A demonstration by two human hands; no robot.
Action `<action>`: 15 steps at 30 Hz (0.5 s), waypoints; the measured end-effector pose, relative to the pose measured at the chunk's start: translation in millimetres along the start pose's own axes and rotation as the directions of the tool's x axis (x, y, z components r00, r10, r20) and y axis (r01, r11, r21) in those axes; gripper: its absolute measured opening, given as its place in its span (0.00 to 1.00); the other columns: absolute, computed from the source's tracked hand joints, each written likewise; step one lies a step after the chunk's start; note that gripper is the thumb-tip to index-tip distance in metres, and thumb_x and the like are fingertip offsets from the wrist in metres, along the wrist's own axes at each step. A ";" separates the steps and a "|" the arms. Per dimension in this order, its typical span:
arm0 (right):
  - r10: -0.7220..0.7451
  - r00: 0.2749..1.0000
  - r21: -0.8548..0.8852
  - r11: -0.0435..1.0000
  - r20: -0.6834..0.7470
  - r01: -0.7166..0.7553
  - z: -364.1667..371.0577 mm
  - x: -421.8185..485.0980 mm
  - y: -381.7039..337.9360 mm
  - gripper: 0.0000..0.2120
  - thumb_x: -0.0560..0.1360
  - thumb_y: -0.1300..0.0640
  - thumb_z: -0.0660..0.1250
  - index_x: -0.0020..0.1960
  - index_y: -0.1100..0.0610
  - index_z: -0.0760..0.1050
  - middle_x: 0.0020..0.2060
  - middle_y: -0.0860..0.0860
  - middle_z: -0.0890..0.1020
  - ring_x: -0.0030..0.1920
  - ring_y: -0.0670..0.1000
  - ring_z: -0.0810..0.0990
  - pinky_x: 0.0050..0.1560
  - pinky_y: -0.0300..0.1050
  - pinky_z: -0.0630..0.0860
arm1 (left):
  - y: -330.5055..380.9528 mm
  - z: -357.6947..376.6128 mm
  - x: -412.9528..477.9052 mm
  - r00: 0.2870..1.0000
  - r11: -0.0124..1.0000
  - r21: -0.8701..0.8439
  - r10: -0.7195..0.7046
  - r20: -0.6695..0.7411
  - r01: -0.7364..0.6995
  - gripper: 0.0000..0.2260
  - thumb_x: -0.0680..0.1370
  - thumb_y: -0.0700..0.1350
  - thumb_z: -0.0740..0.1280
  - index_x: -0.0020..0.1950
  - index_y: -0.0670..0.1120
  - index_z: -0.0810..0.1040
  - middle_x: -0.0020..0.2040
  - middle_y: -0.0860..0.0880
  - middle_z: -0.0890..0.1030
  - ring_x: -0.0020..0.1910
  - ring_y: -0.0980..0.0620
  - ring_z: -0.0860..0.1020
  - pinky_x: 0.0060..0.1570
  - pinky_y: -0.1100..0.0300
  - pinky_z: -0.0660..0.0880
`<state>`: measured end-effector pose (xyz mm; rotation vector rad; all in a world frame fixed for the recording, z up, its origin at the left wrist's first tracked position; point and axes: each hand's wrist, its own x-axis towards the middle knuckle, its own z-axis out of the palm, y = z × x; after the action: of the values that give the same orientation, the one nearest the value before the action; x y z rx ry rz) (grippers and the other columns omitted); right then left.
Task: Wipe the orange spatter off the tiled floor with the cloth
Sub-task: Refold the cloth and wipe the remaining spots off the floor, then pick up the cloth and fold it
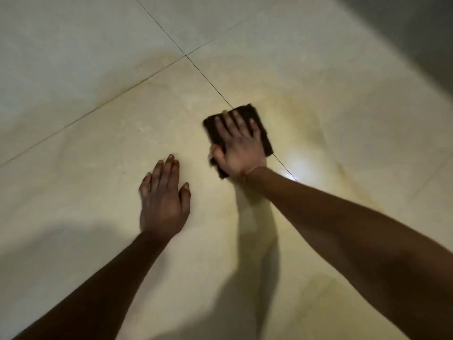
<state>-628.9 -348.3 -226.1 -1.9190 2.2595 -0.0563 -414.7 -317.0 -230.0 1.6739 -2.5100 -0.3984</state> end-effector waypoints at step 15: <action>-0.130 0.989 0.309 0.946 0.076 0.100 5.2 -240.9 64.0 0.25 0.78 0.52 0.51 0.73 0.57 0.68 0.73 0.53 0.69 0.75 0.53 0.62 0.74 0.51 0.51 | 43.6 2.8 -28.5 0.999 0.999 0.034 -0.002 0.040 0.000 0.22 0.83 0.49 0.50 0.72 0.40 0.68 0.75 0.40 0.65 0.74 0.41 0.63 0.70 0.42 0.60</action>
<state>-653.7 -100.5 -213.9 -1.8431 1.9435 -0.3041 -443.0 -274.6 -219.2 1.6960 -2.5587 -0.3949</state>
